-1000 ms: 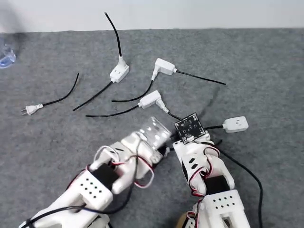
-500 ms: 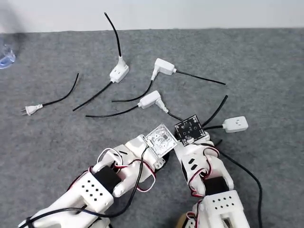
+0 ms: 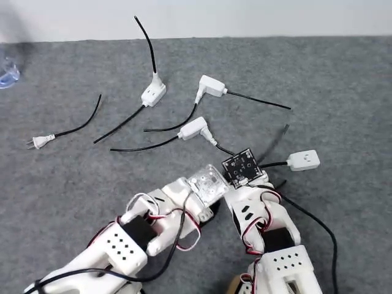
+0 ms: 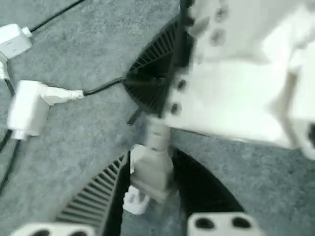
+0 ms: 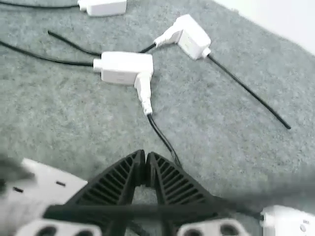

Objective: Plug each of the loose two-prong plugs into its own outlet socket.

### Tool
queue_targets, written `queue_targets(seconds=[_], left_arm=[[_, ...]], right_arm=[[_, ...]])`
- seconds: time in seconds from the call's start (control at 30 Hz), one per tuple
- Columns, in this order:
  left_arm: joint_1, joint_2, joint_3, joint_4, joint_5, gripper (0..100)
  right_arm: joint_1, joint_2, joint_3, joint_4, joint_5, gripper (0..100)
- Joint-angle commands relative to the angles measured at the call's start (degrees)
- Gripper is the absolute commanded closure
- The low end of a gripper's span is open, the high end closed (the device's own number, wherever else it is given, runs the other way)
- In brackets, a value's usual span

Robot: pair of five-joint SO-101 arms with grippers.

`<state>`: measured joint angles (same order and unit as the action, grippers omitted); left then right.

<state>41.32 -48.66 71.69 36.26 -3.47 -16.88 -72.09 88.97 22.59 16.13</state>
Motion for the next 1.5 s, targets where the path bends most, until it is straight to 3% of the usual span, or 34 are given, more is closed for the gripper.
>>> queue_targets(seconds=[0.0,0.43,0.73,1.1,1.27,1.33,1.47], left_arm=[[2.64,-0.88,-0.48,0.35,-0.70,87],[2.46,-0.88,0.31,1.14,-1.32,90],[2.46,-0.97,-0.04,4.75,-8.44,99],[-3.43,-0.97,-1.19,5.19,-8.44,99],[-3.96,-0.97,-0.48,5.27,-12.22,99],[-3.96,-0.97,0.66,4.84,-14.42,99],[-6.59,-0.97,1.89,1.14,-14.77,99]], right_arm=[[-0.13,-0.92,-4.48,-0.13,0.53,99.0],[0.66,-0.92,-4.13,-0.13,0.44,99.0],[1.27,-0.92,-3.96,-0.04,0.79,99.0],[1.36,-0.92,-2.37,-0.75,0.88,99.0],[8.40,-0.92,-2.81,-4.53,0.35,98.7],[9.27,-0.92,-4.40,-2.24,-0.44,97.6],[5.93,-0.92,-11.60,11.74,-7.21,84.5]])
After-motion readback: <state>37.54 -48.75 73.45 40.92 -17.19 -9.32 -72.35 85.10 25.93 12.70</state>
